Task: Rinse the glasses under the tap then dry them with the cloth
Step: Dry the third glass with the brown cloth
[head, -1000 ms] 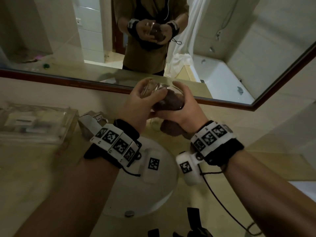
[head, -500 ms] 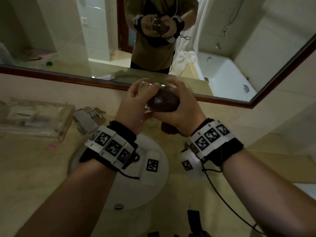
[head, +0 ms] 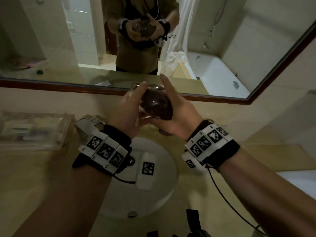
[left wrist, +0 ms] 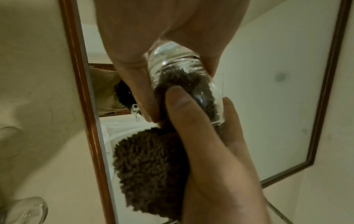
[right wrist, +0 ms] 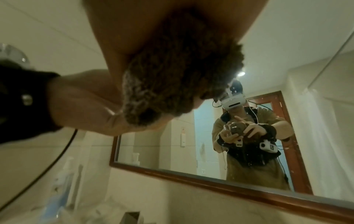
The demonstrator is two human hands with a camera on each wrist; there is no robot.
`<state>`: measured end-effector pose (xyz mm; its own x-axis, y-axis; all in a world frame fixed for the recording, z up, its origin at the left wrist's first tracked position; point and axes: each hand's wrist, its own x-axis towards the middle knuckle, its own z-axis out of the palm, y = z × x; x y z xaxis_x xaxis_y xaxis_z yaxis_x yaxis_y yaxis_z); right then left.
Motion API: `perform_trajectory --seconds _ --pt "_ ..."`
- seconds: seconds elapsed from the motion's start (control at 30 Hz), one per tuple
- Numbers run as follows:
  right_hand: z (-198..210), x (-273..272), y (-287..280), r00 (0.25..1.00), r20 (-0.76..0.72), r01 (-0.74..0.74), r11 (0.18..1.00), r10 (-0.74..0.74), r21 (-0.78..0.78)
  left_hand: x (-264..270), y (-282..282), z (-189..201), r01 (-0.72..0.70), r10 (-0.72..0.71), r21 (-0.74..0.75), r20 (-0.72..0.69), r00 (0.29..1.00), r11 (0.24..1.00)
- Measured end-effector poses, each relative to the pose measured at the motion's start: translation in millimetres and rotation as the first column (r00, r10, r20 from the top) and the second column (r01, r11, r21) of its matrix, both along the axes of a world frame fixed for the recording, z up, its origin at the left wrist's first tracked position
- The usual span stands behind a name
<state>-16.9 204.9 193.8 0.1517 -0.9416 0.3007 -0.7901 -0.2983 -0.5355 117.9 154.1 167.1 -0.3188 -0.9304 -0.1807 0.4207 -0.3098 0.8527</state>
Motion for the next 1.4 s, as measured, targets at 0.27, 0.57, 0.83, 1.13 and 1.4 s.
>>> perform_trajectory --seconds 0.27,0.57,0.83,1.13,1.4 --pt "-9 24 -12 0.986 -0.106 0.137 0.987 -0.128 0.085 19 -14 -5 -0.008 0.009 -0.047 0.022 1.000 0.999" --pt "-14 39 -35 0.885 0.407 0.102 0.946 -0.228 0.306 32 -27 -23 -0.023 0.022 -0.052 -0.015 1.000 0.998" --pt "-23 39 -28 0.990 -0.083 0.116 0.992 -0.112 0.044 37 -35 -28 -0.011 0.011 -0.011 -0.024 1.000 1.000" --pt "-21 48 -38 0.899 0.367 0.162 0.961 -0.238 0.225 38 -36 -23 -0.010 -0.001 -0.121 -0.088 0.996 0.993" --pt "-13 47 -39 0.828 0.481 0.136 0.935 -0.289 0.328 45 -35 -24 0.084 -0.091 -0.149 -0.043 0.995 0.985"
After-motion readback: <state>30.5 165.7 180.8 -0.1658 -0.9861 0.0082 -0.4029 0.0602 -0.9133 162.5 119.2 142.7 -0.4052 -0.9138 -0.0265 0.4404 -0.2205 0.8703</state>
